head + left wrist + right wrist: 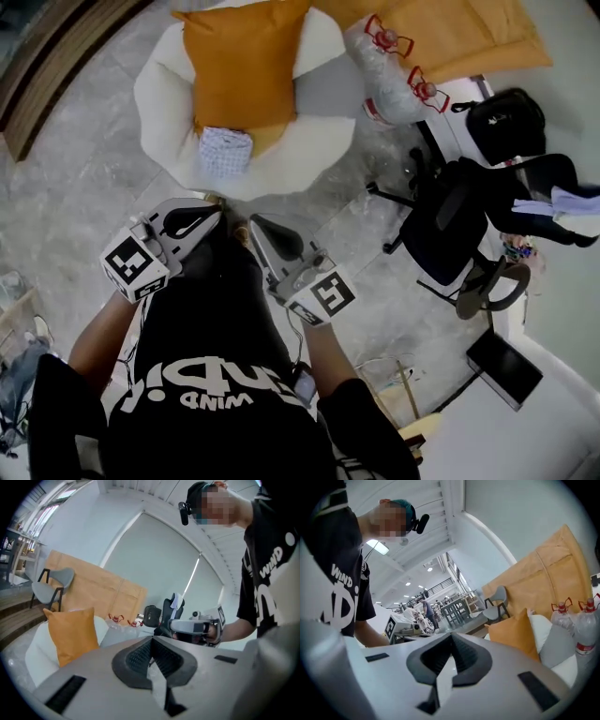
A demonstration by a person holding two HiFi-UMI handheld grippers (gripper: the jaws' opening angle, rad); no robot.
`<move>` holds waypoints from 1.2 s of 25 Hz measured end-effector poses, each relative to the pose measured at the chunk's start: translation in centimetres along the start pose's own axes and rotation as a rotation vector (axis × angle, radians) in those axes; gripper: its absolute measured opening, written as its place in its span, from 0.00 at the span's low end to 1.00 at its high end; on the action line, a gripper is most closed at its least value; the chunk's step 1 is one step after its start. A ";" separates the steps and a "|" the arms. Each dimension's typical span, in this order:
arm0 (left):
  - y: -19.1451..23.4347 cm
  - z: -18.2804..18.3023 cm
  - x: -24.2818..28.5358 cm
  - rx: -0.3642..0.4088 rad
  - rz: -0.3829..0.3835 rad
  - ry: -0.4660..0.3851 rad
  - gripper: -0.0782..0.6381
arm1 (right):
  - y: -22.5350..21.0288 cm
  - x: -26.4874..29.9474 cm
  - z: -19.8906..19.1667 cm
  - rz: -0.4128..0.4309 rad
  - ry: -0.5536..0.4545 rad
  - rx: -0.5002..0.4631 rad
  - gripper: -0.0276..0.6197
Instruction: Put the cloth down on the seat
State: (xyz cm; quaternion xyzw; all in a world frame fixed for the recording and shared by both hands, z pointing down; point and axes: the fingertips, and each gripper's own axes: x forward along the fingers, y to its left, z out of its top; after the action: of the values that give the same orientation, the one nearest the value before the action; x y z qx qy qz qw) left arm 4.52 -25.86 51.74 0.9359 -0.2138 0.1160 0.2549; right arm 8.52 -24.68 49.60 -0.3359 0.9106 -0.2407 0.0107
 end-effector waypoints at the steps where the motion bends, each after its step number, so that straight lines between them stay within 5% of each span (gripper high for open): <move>1: -1.3 0.8 -0.6 0.010 -0.004 -0.011 0.12 | 1.0 -0.5 0.5 0.008 0.004 -0.011 0.07; 9: -8.3 5.0 -5.1 0.105 0.005 -0.047 0.12 | 6.0 -4.3 3.4 0.021 -0.024 -0.026 0.07; 20: -9.3 7.6 -10.4 0.123 0.116 -0.112 0.12 | 9.3 -3.4 6.0 0.103 -0.055 -0.150 0.07; 30: -10.7 8.3 -9.9 0.162 0.088 -0.109 0.12 | 9.3 -3.6 7.4 0.139 -0.051 -0.175 0.07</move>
State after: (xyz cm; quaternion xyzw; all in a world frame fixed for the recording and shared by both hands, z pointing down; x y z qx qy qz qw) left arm 1.57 -18.56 36.93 0.9480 -0.2583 0.0927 0.1611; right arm 6.98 -19.51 38.38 -0.2774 0.9487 -0.1502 0.0209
